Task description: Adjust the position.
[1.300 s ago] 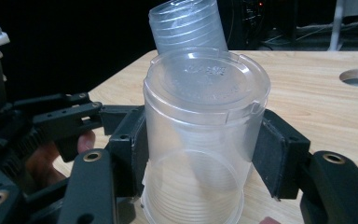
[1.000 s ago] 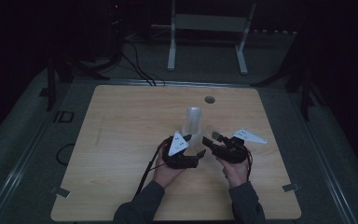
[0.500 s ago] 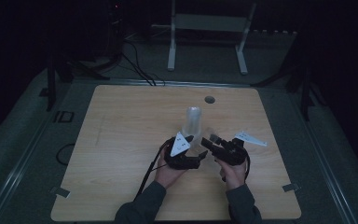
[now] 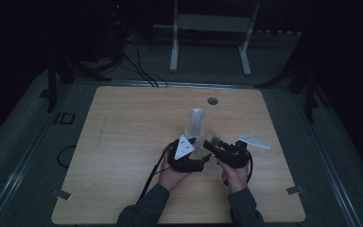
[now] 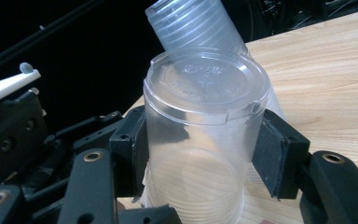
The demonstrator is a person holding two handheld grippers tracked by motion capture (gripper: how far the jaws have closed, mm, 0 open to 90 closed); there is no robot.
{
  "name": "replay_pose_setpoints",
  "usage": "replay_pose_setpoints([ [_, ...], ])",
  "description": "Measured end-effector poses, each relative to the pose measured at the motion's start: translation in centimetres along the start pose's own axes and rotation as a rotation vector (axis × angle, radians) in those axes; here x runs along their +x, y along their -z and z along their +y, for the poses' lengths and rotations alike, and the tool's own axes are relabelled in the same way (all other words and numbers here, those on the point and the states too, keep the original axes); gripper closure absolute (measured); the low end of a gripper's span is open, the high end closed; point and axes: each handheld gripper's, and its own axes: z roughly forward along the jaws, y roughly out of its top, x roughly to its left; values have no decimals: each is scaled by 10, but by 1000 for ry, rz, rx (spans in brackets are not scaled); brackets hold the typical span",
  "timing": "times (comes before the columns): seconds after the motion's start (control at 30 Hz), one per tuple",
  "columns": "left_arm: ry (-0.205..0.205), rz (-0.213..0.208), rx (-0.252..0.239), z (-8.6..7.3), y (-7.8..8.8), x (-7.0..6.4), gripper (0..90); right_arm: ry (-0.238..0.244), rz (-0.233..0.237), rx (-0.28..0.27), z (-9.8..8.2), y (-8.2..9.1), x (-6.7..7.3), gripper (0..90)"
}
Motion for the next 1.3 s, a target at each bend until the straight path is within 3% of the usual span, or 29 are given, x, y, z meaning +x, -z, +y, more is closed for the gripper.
replay_pose_setpoints([
  [0.27, 0, 15, 7, -1, -2, 0, 200, -22, 29, -9, -1, 0, -1, 421],
  [0.7, -12, 26, 9, 0, -1, 1, 298, -32, 53, -8, -1, -1, -2, 419],
  [1.3, -28, 28, 3, 2, 2, 2, 326, -11, 74, 14, 1, 1, -2, 318],
])
